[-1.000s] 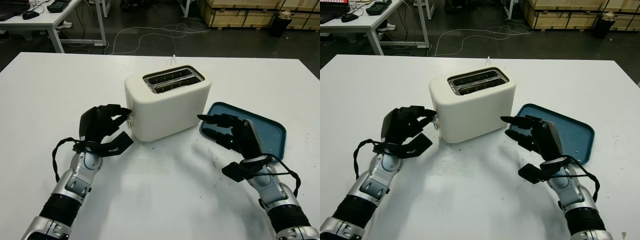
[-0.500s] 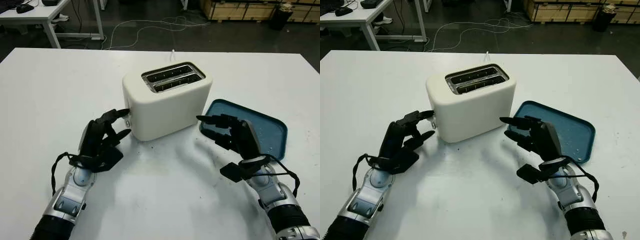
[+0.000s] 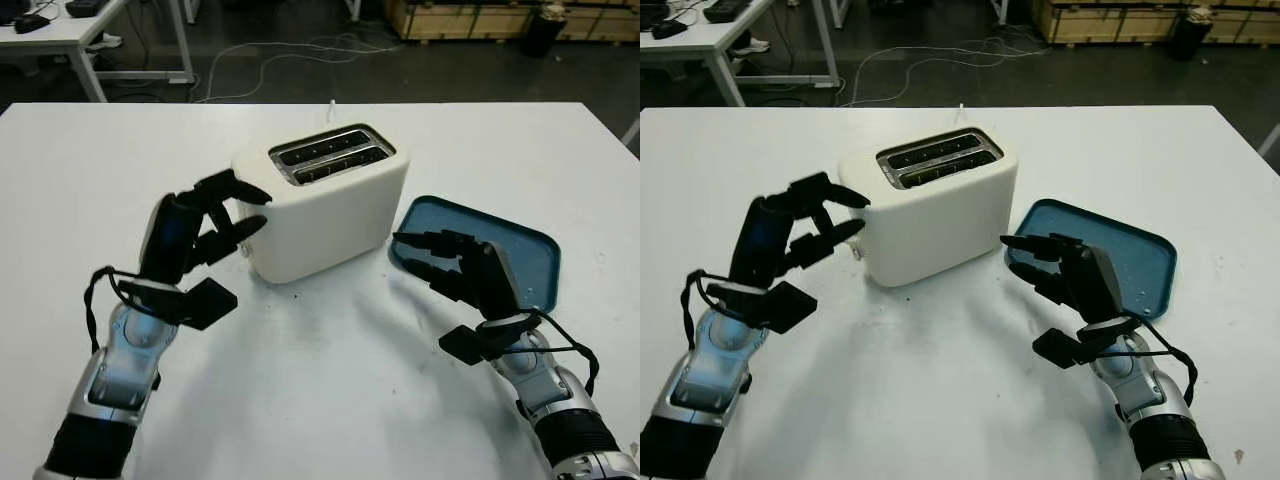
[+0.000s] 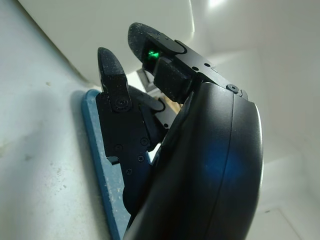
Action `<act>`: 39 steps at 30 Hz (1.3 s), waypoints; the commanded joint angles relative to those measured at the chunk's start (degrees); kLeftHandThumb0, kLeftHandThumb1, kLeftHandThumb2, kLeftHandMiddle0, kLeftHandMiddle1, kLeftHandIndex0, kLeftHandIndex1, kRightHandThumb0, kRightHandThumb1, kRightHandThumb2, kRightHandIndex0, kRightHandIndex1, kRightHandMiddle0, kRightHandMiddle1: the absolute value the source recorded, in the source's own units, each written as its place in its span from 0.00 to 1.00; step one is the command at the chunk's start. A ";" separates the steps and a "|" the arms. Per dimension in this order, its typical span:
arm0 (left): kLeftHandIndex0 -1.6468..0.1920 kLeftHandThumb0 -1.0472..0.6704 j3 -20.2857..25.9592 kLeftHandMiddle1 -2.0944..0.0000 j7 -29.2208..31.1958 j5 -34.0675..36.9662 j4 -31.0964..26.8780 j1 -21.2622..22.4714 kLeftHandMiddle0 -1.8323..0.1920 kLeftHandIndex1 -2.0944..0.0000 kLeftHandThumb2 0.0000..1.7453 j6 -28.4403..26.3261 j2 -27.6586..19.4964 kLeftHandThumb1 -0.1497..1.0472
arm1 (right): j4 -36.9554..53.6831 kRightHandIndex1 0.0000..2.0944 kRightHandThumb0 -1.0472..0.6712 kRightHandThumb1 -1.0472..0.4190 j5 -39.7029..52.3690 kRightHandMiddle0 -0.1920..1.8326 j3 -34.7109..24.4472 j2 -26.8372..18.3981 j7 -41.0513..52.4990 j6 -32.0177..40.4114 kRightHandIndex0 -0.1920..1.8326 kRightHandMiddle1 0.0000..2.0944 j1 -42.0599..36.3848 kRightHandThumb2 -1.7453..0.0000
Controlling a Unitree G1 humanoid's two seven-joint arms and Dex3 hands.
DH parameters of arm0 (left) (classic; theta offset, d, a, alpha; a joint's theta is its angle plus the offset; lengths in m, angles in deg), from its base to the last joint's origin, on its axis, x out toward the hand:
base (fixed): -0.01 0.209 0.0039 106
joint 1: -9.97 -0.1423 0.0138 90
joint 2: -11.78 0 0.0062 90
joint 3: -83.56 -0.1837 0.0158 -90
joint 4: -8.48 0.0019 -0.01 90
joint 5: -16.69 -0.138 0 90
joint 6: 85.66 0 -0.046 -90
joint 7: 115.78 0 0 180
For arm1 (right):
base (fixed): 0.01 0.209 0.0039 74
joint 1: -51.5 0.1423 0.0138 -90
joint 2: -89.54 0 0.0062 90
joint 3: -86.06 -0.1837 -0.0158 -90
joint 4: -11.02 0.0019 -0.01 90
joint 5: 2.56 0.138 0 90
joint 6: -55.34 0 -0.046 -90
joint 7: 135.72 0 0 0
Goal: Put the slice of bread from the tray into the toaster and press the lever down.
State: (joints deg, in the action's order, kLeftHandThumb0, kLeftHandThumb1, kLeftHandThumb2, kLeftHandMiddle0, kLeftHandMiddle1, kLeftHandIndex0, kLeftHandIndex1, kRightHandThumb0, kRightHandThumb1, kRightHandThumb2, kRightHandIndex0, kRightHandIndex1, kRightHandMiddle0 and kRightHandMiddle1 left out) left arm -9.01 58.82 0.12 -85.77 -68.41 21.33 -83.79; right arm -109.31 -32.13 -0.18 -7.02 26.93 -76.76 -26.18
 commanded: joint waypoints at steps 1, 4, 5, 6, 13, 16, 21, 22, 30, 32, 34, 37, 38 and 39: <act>0.48 0.40 1.22 0.18 1.52 -0.89 -1.12 1.55 0.50 0.54 0.00 -0.01 -1.39 0.89 | -0.04 0.19 0.45 0.11 0.61 0.58 0.18 -0.45 -0.34 -0.71 0.54 0.00 0.22 1.00; 0.47 0.40 2.87 0.20 3.33 -1.48 -2.18 3.01 0.49 0.55 0.00 -0.40 -3.07 0.88 | -0.18 0.18 0.45 0.11 0.72 0.58 0.17 -0.33 -0.35 -0.65 0.55 0.00 0.14 1.00; 0.46 0.40 3.36 0.20 3.80 -1.35 -2.57 3.24 0.49 0.55 0.00 -0.52 -3.30 0.88 | -0.33 0.18 0.45 0.11 0.96 0.58 0.15 -0.22 -0.28 -0.73 0.55 0.00 0.13 1.00; 0.46 0.41 3.90 0.21 4.35 -0.94 -3.31 3.16 0.49 0.56 0.00 -0.94 -3.40 0.87 | -0.63 0.18 0.45 0.11 1.65 0.58 0.05 0.04 -0.06 -1.04 0.55 0.00 0.16 1.00; 0.47 0.40 6.11 0.19 4.76 2.60 -9.65 -3.24 0.54 0.59 0.03 -4.32 1.19 0.89 | -2.74 0.19 0.39 0.11 20.87 0.61 -3.32 5.00 8.47 -1.95 0.59 0.01 2.28 0.99; 0.49 0.40 7.12 0.25 5.13 3.51 -11.84 -6.64 0.55 0.60 0.04 -5.20 2.56 0.89 | 0.82 0.16 0.37 0.11 33.16 0.61 -5.87 6.29 17.22 4.40 0.60 0.01 3.24 1.00; 0.49 0.41 10.68 0.28 7.79 5.80 -13.39 -9.00 0.57 0.61 0.02 -6.72 0.81 0.88 | 5.64 0.12 0.35 0.12 39.05 0.58 -9.64 0.55 27.33 13.36 0.59 0.00 6.75 1.00; 0.49 0.41 11.61 0.32 8.91 5.79 -13.70 -8.85 0.57 0.63 0.01 -7.84 -0.36 0.88 | 5.10 0.11 0.34 0.13 38.42 0.58 -10.35 -1.68 28.95 14.07 0.59 0.00 8.60 1.00; 0.38 0.39 12.89 0.59 17.58 0.78 -10.50 -0.38 0.51 0.88 0.00 -16.63 -11.96 0.82 | -4.90 0.03 0.27 0.17 23.43 0.53 -6.91 -15.70 33.54 17.58 0.57 0.00 27.08 1.00; 0.35 0.39 12.10 0.64 19.12 -0.20 -8.29 2.78 0.48 0.91 0.00 -16.66 -14.31 0.81 | -6.76 0.03 0.27 0.17 19.92 0.53 -4.80 -17.42 34.86 18.79 0.57 0.00 30.94 1.00; 0.32 0.36 10.89 0.67 20.46 -1.48 -6.41 5.80 0.46 0.92 0.00 -16.49 -16.20 0.81 | -8.87 0.02 0.29 0.17 17.23 0.54 -2.93 -18.33 35.87 18.24 0.57 0.01 33.76 1.00; 0.31 0.36 9.03 0.67 23.32 -2.19 -4.77 9.88 0.44 0.93 0.00 -16.37 -18.45 0.79 | -11.12 0.02 0.27 0.16 12.65 0.54 0.34 -19.48 36.57 17.72 0.57 0.00 36.69 1.00; 0.31 0.36 8.40 0.67 24.28 -2.59 -4.52 11.05 0.43 0.93 0.00 -16.65 -19.11 0.78 | -11.69 0.01 0.27 0.15 10.96 0.54 1.42 -19.83 36.29 17.29 0.57 0.00 37.42 0.99; 0.31 0.36 7.78 0.67 25.26 -3.01 -4.38 12.12 0.43 0.93 0.00 -17.20 -19.69 0.77 | -12.53 0.01 0.26 0.15 9.57 0.53 2.35 -20.05 35.97 16.56 0.57 0.00 38.14 0.99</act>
State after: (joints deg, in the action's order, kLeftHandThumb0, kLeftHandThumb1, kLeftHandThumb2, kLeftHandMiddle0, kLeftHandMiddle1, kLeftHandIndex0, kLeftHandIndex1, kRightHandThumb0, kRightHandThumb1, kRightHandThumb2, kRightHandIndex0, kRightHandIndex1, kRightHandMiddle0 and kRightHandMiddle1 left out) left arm -0.06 82.72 -1.88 -90.61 -58.30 4.71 -102.08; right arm -120.67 -20.79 0.92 -26.00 63.12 -59.25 10.36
